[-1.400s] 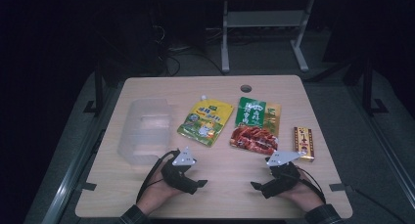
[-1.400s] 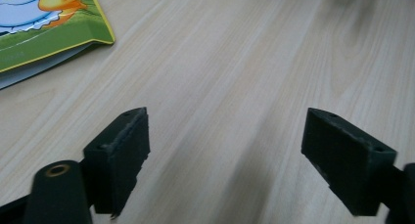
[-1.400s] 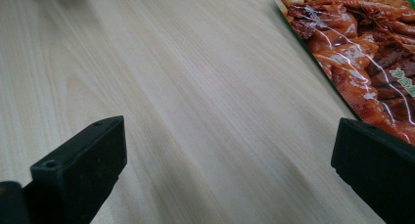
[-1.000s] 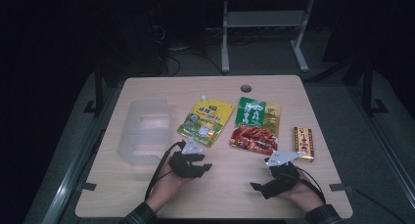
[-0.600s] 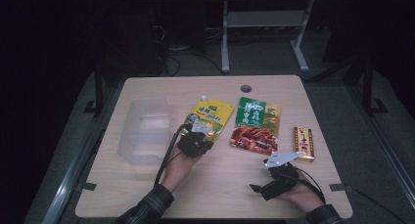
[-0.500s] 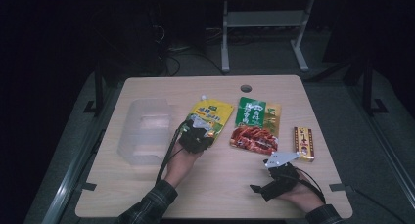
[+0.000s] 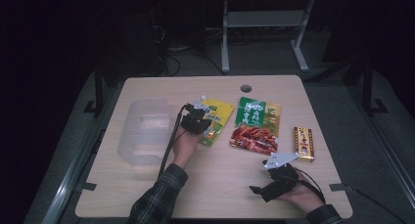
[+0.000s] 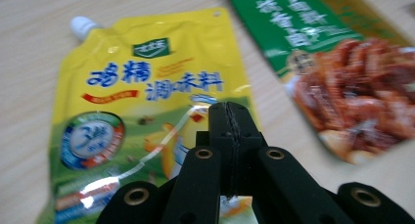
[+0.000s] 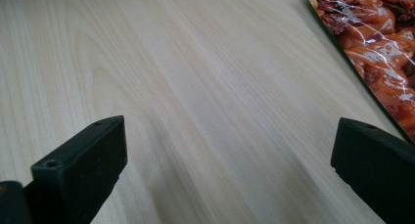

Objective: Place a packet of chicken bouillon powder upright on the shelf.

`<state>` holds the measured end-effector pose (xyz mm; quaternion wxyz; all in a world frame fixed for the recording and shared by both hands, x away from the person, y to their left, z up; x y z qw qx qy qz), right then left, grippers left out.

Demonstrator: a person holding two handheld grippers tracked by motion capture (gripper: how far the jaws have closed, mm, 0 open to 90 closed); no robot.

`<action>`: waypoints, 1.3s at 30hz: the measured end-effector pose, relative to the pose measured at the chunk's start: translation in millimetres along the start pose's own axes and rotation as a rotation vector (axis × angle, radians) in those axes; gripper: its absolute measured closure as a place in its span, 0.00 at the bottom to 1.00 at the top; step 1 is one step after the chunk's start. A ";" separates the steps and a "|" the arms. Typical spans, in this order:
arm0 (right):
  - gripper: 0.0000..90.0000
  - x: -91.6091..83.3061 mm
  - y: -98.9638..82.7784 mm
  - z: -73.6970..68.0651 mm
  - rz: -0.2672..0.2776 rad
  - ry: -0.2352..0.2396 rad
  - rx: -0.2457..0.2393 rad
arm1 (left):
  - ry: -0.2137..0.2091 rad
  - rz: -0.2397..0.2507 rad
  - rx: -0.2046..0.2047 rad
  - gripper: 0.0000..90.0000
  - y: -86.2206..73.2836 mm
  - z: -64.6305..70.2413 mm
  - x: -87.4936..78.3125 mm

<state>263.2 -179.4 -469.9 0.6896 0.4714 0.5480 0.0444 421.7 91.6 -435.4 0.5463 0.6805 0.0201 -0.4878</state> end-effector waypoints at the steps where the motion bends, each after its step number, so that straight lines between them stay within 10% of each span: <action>1: 0.02 0.0 -0.2 0.1 -0.003 0.001 -0.001 | 0.006 -0.004 -0.010 1.00 0.5 -1.6 3.6; 15: 0.04 -1.0 -1.5 1.7 -0.002 0.002 -0.007 | 0.113 -0.081 -0.011 1.00 -2.8 -18.4 26.4; 39: 0.04 -0.4 -1.1 1.0 -0.005 -0.002 -0.007 | 0.068 -0.064 -0.044 1.00 -34.0 4.4 -3.2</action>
Point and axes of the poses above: each handheld gripper's, and its own axes: x roughly forward along the jaws, y roughly out of its top, z roughly to its right, the point moved 1 cm from there along x, roughly forward along the jaws, and after that the axes turned 3 degrees about -y, right-handed, at the moved point
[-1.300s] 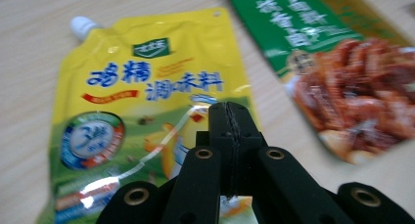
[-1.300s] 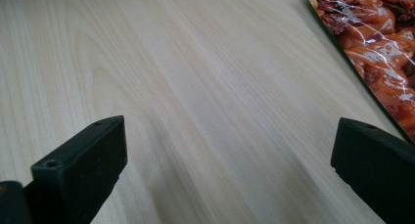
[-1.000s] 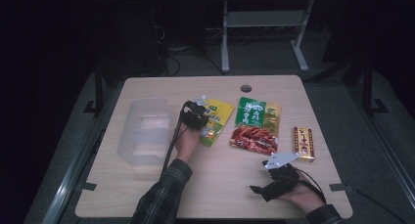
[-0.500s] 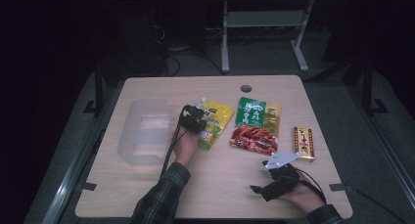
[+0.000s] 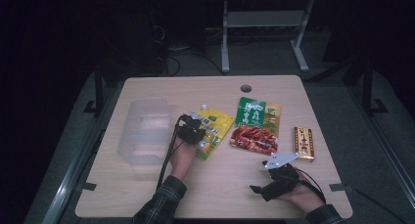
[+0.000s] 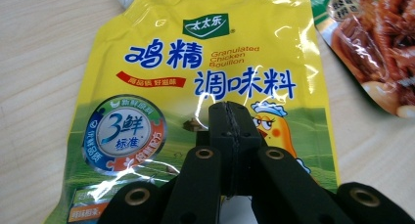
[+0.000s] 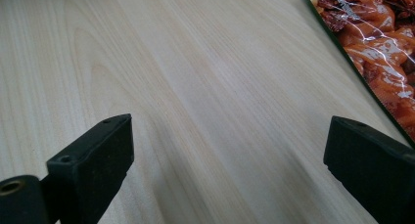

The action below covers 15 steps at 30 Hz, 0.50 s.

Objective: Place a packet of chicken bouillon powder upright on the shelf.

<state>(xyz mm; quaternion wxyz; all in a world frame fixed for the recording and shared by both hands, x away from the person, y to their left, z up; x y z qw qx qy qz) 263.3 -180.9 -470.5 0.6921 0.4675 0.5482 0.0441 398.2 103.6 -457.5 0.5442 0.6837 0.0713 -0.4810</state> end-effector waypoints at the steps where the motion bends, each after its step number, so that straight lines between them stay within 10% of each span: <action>1: 0.05 -0.1 0.0 -0.2 0.000 0.001 -0.001 | 0.000 -0.006 0.008 1.00 1.7 -0.9 0.3; 15: 0.05 -2.1 -1.0 0.3 0.005 0.011 -0.001 | 0.110 -0.025 -0.063 1.00 50.3 -44.2 36.6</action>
Point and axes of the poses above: each handheld gripper's, and its own axes: x roughly forward along the jaws, y roughly out of its top, z roughly to its right, the point moved 1 cm from there along x, roughly forward along the jaws, and after that the axes turned 3 degrees about -y, right-handed, at the moved point
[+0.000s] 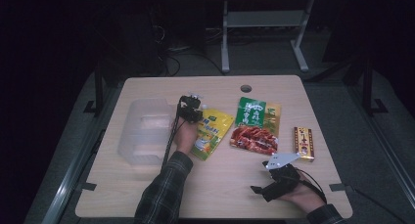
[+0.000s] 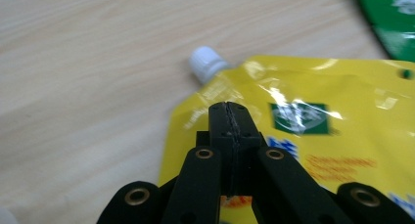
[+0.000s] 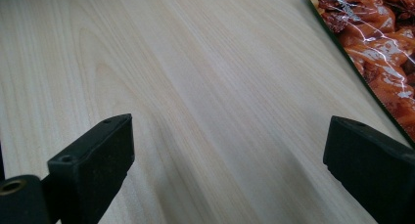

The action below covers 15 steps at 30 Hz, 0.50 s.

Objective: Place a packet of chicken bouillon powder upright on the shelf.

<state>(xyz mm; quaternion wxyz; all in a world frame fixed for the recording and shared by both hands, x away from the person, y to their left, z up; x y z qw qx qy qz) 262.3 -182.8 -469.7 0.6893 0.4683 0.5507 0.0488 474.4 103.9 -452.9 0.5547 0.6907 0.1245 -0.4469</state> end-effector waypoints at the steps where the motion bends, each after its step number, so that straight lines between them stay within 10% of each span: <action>1: 0.05 0.0 0.0 0.0 0.000 0.000 0.000 | 0.011 -0.013 0.004 1.00 1.0 -0.8 1.7; 6: 0.05 -1.1 -0.1 0.0 0.001 0.003 0.001 | 0.100 -0.063 0.029 1.00 -0.9 -1.9 7.0; 15: 0.05 0.7 0.4 -0.8 -0.007 0.004 -0.006 | 0.099 -0.082 0.038 1.00 -22.1 12.2 -3.8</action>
Point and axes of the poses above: each handheld gripper's, and its own axes: x roughly forward along the jaws, y roughly out of its top, z roughly to its right, the point moved 1 cm from there along x, roughly forward along the jaws, and after that the axes turned 3 degrees about -y, right-handed, at the moved point
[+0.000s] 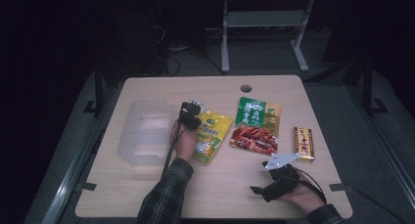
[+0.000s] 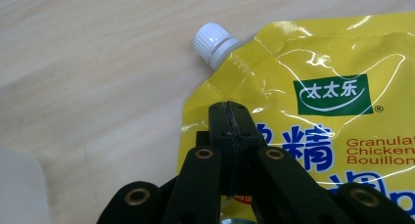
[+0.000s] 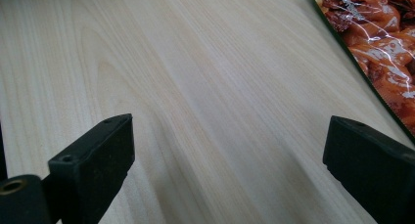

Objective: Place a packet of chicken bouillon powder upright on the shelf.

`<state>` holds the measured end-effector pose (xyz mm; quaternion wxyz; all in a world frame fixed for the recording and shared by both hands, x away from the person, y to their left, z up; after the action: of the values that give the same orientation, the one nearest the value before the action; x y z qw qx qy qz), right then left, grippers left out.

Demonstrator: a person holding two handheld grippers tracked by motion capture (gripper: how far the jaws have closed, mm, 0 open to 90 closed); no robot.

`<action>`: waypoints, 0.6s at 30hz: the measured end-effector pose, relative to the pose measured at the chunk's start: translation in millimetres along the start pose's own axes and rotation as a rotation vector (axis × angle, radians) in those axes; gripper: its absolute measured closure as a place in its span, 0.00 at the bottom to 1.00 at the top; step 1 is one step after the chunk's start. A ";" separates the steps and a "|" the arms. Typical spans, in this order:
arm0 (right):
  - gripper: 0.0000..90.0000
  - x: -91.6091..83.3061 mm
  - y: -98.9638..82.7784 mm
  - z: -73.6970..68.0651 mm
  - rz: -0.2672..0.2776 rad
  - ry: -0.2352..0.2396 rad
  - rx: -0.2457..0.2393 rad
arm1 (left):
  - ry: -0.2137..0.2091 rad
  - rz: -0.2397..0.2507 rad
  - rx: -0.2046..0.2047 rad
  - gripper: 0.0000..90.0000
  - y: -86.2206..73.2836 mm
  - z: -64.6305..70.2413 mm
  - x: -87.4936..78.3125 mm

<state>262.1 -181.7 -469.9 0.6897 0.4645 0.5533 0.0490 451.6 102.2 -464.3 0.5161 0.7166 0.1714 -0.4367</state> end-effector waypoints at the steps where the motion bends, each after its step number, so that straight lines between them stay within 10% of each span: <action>1: 0.05 0.5 0.3 -0.4 0.000 -0.001 0.003 | -0.009 0.000 -0.002 1.00 -2.9 1.7 -2.6; 18: 0.05 2.5 0.9 -0.8 -0.010 -0.004 0.001 | -0.186 0.038 0.052 1.00 -38.4 35.8 -31.2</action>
<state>262.9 -179.2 -471.0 0.6909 0.4622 0.5540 0.0443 391.3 92.5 -465.0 0.5192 0.6893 0.0979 -0.4957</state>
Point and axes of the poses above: each handheld gripper's, and its own axes: x roughly forward along the jaws, y roughly out of its top, z roughly to its right, the point moved 1 cm from there along x, roughly forward along the jaws, and after that the axes turned 3 degrees about -y, right-handed, at the moved point
